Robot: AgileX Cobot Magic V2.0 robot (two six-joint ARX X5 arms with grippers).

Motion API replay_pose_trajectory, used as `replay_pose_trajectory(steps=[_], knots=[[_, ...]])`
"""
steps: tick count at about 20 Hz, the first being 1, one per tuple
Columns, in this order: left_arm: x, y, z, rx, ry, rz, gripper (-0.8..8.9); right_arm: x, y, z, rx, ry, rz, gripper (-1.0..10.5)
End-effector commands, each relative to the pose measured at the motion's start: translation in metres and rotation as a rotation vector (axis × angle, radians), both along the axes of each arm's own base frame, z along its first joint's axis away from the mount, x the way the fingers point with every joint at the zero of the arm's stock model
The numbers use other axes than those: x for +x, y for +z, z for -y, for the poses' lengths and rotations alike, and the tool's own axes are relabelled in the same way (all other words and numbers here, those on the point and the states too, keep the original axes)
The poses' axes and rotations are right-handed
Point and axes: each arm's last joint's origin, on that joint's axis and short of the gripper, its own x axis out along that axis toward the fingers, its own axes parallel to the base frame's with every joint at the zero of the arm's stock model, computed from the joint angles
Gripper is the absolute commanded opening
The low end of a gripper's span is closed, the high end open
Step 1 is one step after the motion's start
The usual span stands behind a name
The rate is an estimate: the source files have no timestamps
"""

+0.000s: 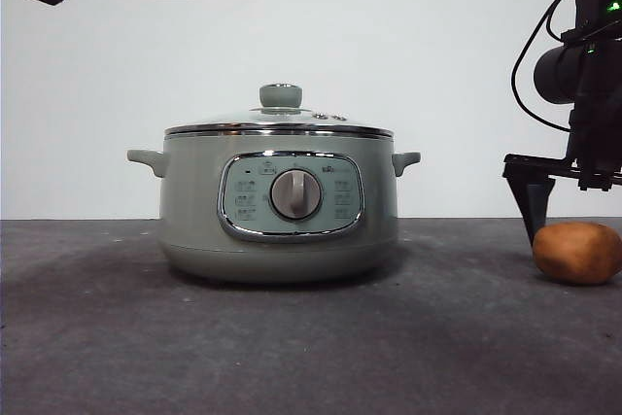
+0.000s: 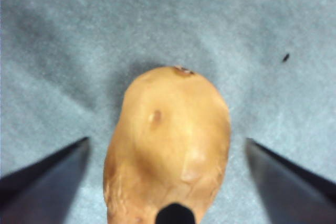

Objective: Pick up the potato,open the lid,put the potato in the pot,close the lid

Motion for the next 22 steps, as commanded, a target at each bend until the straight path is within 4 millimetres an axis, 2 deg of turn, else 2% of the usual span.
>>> replay_pose_trajectory(steps=[1, 5, 8, 12, 16, 17, 19, 20, 22], knots=[[0.000, 0.002, 0.001, 0.002, -0.013, 0.014, -0.05, 0.001, -0.005, 0.000, -0.008, 0.019, -0.014, -0.1], [0.000, 0.002, 0.001, 0.004, -0.012, 0.014, -0.05, 0.002, -0.004, 0.005, -0.011, 0.032, -0.003, -0.1], [0.001, 0.005, 0.001, 0.007, -0.008, 0.025, -0.05, 0.000, 0.011, 0.004, 0.011, 0.147, 0.064, -0.1], [0.014, 0.032, 0.002, 0.049, 0.006, 0.053, -0.04, -0.016, 0.069, 0.000, -0.023, 0.446, 0.263, -0.1], [0.043, 0.062, 0.013, 0.175, 0.018, 0.020, 0.27, -0.068, 0.134, -0.007, -0.073, 0.790, 0.425, -0.1], [0.053, 0.067, 0.018, 0.200, 0.009, 0.003, 1.31, -0.084, 0.147, -0.010, -0.092, 0.852, 0.452, -0.1], [0.074, 0.075, 0.032, 0.252, -0.004, -0.035, 4.98, -0.112, 0.171, -0.014, -0.120, 0.911, 0.512, -0.1], [0.086, 0.078, 0.040, 0.281, -0.011, -0.046, 6.08, -0.124, 0.180, -0.016, -0.130, 0.931, 0.548, -0.1], [0.108, 0.084, 0.058, 0.335, -0.022, -0.043, 6.29, -0.145, 0.195, -0.021, -0.141, 0.967, 0.608, -0.1]])
